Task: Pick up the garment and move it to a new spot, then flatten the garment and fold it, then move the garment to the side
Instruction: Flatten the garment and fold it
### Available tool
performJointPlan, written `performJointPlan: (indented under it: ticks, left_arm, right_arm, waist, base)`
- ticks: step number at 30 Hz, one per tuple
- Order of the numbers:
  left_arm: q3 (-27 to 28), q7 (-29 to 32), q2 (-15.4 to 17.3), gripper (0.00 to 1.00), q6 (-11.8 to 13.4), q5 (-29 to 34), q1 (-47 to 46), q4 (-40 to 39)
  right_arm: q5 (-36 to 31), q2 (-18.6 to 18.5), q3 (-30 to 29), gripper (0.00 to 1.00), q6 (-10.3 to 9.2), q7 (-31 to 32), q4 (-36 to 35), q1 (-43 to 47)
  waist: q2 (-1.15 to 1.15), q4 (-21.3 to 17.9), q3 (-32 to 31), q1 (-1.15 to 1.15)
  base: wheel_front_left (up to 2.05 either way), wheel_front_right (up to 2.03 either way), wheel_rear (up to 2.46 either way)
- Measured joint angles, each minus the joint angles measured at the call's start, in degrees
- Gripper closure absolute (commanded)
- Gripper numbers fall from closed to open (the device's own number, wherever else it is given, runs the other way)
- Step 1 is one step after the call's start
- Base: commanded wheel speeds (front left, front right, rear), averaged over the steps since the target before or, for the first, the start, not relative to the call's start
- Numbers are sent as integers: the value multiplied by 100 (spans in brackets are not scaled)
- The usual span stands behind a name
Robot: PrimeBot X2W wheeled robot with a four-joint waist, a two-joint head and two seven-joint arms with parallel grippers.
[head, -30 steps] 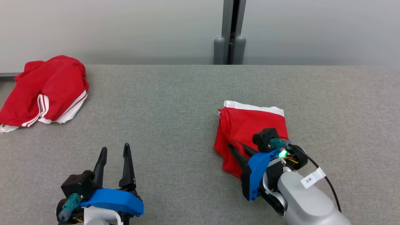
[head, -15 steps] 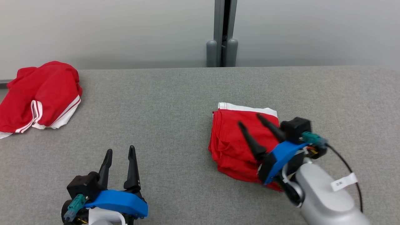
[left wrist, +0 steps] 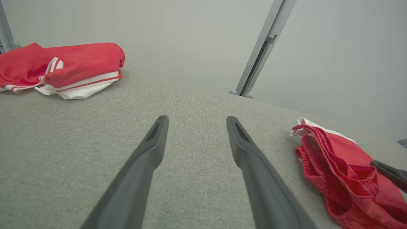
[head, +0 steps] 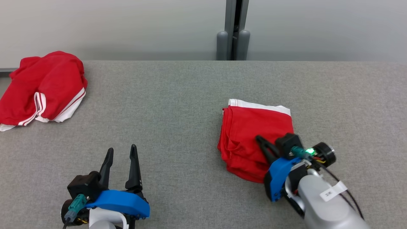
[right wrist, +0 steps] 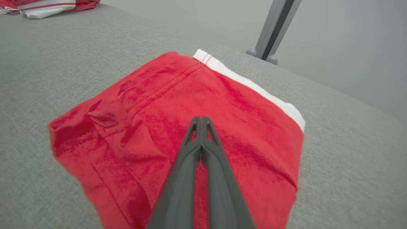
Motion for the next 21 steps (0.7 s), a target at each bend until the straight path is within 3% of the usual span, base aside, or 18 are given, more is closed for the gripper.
performJointPlan:
  ticks: [7, 21]
  left_arm:
    - [-2, 0, -8, 0, 0, 0, -26, 36]
    - [35, 0, -90, 0, -51, 9, -50, 168]
  right_arm:
    - [213, 253, 854, 100, 0, -59, 323, -9]
    - [789, 320, 2234, 100, 0, -257, 279, -95]
  waist:
    - [0, 61, 51, 0]
    - [0, -54, 85, 0]
  base:
    - [0, 0, 0]
    - [0, 0, 0]
